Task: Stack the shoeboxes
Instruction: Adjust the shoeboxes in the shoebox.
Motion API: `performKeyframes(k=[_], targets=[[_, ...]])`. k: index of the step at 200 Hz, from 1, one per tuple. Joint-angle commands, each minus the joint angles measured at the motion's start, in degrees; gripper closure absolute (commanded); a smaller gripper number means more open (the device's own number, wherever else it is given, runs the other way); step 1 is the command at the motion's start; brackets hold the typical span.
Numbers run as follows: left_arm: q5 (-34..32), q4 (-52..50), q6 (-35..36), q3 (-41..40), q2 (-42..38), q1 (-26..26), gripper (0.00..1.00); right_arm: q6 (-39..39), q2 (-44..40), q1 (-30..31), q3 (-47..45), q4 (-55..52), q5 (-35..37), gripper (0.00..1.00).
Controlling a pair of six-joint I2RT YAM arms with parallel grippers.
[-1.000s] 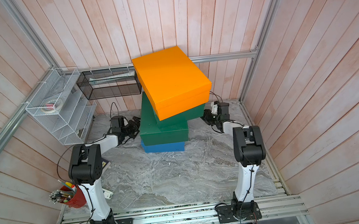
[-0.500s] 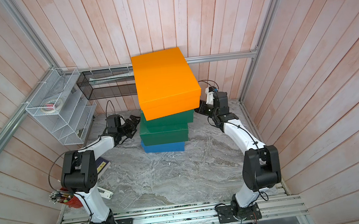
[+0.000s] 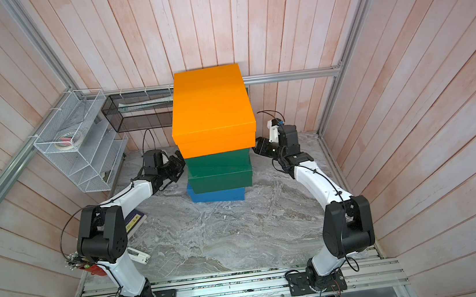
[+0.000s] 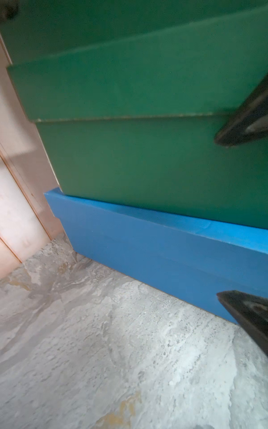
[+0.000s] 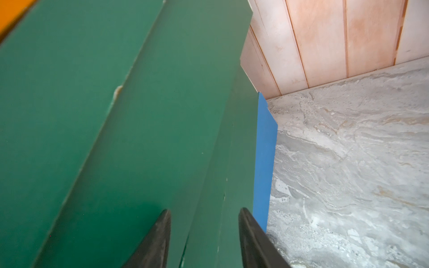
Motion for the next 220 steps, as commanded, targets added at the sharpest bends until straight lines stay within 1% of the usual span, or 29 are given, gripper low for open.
performKeyframes(k=[1,21,43,75,95,105,127,157,199,220], targets=[[-0.9,-1.8,2.0,0.5,-0.4,1.0,0.00,3.3,2.5,-5.0,-2.8,5.1,-5.4,0.51],[-1.5,-1.5,2.2,0.0,0.2,3.2,0.00,2.0,5.5,-7.5,-1.8,4.5,-4.8,0.51],[-1.8,-1.6,2.6,0.8,2.0,5.2,0.00,1.4,10.5,-8.0,1.0,3.5,-5.3,0.51],[-0.1,-1.0,1.2,2.7,6.7,4.9,0.00,3.6,18.3,-7.3,4.1,5.4,-7.7,0.52],[-1.3,-1.6,1.0,2.3,8.1,4.3,0.00,4.7,20.7,-6.1,4.5,5.7,-7.9,0.52],[-1.8,-2.6,1.0,2.3,8.6,4.2,0.00,4.6,20.7,-4.9,4.2,5.6,-7.8,0.52],[-1.8,-2.3,0.5,0.6,8.6,3.8,0.00,2.5,19.4,-1.4,3.3,2.6,-5.3,0.52],[-1.6,-1.6,-0.1,-1.2,8.1,2.0,0.00,2.8,15.6,2.1,-1.3,3.1,-3.0,0.52],[-2.7,-1.5,-0.4,-2.5,6.8,-0.7,0.00,4.6,11.9,5.4,-4.9,4.6,-1.8,0.52],[-2.8,-1.4,-0.7,-3.3,6.2,-1.3,0.00,4.6,12.0,5.0,-5.3,5.0,-1.0,0.52]])
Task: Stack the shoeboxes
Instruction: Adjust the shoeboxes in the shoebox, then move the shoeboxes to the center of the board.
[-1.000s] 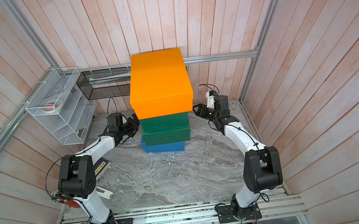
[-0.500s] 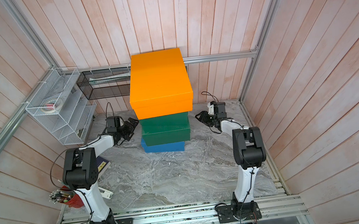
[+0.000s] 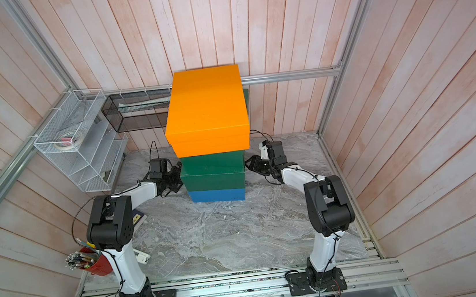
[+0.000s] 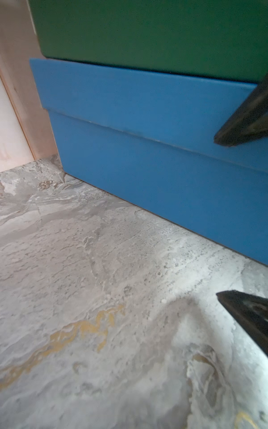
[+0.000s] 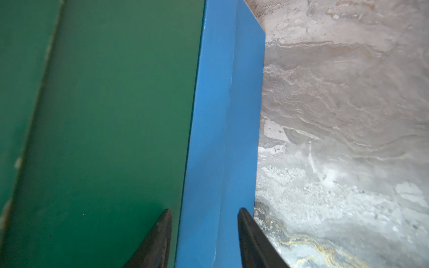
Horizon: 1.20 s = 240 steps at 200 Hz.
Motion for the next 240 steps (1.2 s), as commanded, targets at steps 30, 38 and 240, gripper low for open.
performKeyframes(k=[30,38,240], targets=[[0.3,0.4,0.2,-2.8,-2.7,-2.6,0.00,1.6,0.7,-2.2,-1.4,3.6,-1.9,0.52],[0.3,0.4,0.3,-3.0,-2.8,-2.7,0.00,2.2,1.4,-3.2,-1.8,4.3,-2.3,0.52],[-1.0,-1.2,-0.6,-3.0,-1.5,-12.6,0.00,4.9,-1.4,-0.9,-9.5,10.5,-4.4,0.53]])
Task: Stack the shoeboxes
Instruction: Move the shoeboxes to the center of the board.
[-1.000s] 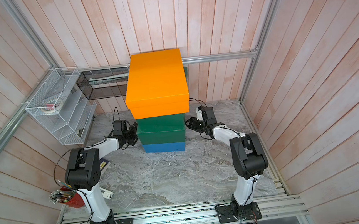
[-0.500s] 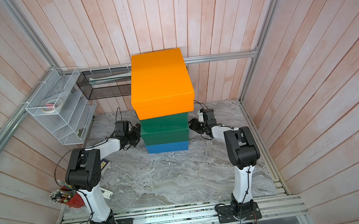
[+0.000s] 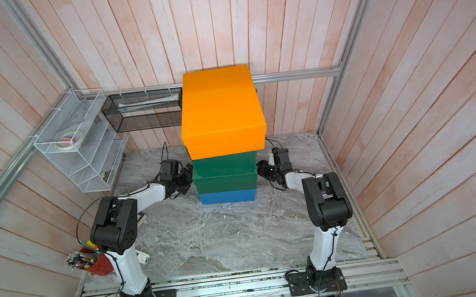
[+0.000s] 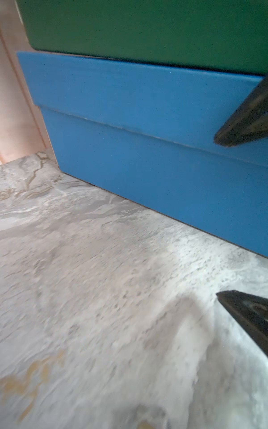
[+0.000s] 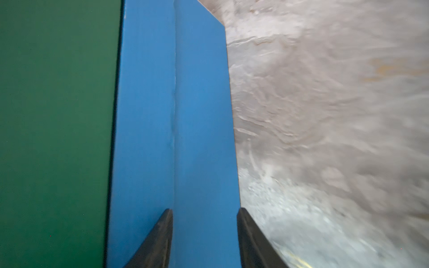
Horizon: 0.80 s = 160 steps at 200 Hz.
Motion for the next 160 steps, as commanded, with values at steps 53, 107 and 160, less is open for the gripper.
performKeyframes(k=[53,107,160], targets=[[3.1,-1.6,1.6,-6.5,-5.2,-7.6,0.00,-0.5,-9.6,2.2,-8.1,1.6,-5.7,0.53],[1.8,-4.0,2.5,-7.1,-7.7,-7.9,0.00,-2.3,-15.0,-0.7,-11.0,-1.7,-4.6,0.53],[0.4,-8.7,5.5,-4.6,-11.9,-3.5,0.00,-4.4,-19.8,-8.2,-9.1,-7.2,-3.2,0.48]])
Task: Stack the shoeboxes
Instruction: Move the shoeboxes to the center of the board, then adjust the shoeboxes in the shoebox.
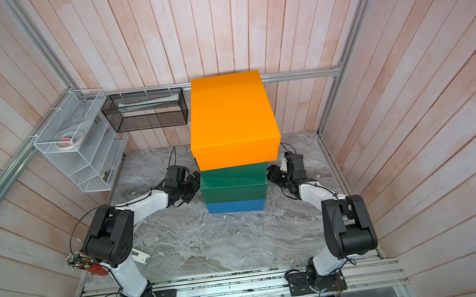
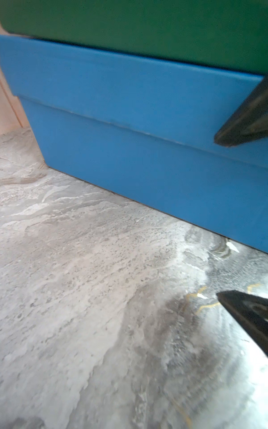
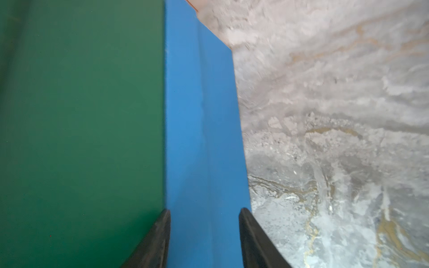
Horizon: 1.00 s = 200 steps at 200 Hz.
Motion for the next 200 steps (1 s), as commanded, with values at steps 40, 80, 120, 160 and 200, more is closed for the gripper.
performKeyframes(k=[40,80,120,160,200], targets=[[-0.5,-8.0,7.5,9.9,-8.0,6.0,0.00,-5.8,-1.6,-5.2,12.2,-9.8,1.6,0.46],[-1.6,-8.8,9.1,18.9,-8.5,6.2,0.00,-6.3,1.9,-6.7,22.2,-13.3,4.8,0.46],[3.0,-4.4,6.3,17.9,-8.6,6.0,0.00,-3.5,5.6,-7.1,28.6,-11.7,5.2,0.46],[6.3,-2.6,5.2,15.5,-10.7,5.2,0.00,-3.8,10.4,-5.5,37.1,-13.2,4.6,0.46],[7.7,-2.0,3.8,12.2,-13.9,4.5,0.00,-5.2,14.4,-2.3,44.3,-17.0,5.8,0.46]])
